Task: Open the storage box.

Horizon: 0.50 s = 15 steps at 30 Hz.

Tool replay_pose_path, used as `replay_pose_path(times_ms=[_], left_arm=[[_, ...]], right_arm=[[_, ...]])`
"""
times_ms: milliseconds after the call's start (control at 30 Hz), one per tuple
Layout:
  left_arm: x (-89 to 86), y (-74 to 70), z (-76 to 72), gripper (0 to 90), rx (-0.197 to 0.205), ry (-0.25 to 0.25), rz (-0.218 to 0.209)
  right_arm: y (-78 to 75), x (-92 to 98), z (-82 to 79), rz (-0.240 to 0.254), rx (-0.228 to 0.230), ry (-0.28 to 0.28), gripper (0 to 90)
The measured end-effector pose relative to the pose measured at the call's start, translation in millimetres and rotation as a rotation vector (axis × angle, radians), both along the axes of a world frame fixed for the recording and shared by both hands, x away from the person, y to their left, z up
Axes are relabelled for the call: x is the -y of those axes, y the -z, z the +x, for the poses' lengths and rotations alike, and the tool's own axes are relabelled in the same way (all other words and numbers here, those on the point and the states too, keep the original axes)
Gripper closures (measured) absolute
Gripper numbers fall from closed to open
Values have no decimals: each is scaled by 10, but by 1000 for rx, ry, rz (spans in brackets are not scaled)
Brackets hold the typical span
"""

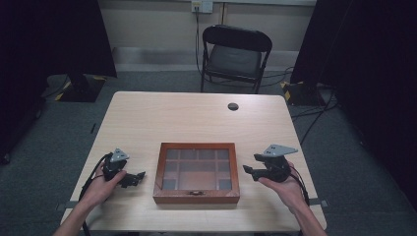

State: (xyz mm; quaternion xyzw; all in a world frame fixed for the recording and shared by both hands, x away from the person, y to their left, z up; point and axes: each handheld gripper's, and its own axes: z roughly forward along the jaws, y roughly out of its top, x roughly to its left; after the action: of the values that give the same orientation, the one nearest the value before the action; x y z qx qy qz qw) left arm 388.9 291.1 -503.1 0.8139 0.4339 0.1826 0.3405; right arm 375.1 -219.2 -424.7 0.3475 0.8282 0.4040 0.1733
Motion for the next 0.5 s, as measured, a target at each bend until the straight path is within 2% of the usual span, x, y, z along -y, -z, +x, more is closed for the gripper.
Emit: replay_pose_path(times_ms=[133, 200, 333, 400, 467, 500], left_arm=[[0, 0, 0, 0, 0, 0, 0], [0, 0, 0, 0, 0, 0, 0], [2, 2, -1, 0, 1, -2, -3], [1, 2, 0, 0, 2, -1, -1], [2, 2, -1, 0, 1, -2, -3], [0, 0, -1, 0, 0, 0, 0]], right_arm=[[-64, -138, -53, 32, -11, -80, 432], [-97, -251, -81, 53, -37, -132, 463], [-109, -360, -98, 67, -61, -164, 478], [-128, -489, -128, 83, -79, -209, 514], [-136, -527, -132, 90, -82, -223, 530], [-155, -615, -152, 96, -87, -258, 546]])
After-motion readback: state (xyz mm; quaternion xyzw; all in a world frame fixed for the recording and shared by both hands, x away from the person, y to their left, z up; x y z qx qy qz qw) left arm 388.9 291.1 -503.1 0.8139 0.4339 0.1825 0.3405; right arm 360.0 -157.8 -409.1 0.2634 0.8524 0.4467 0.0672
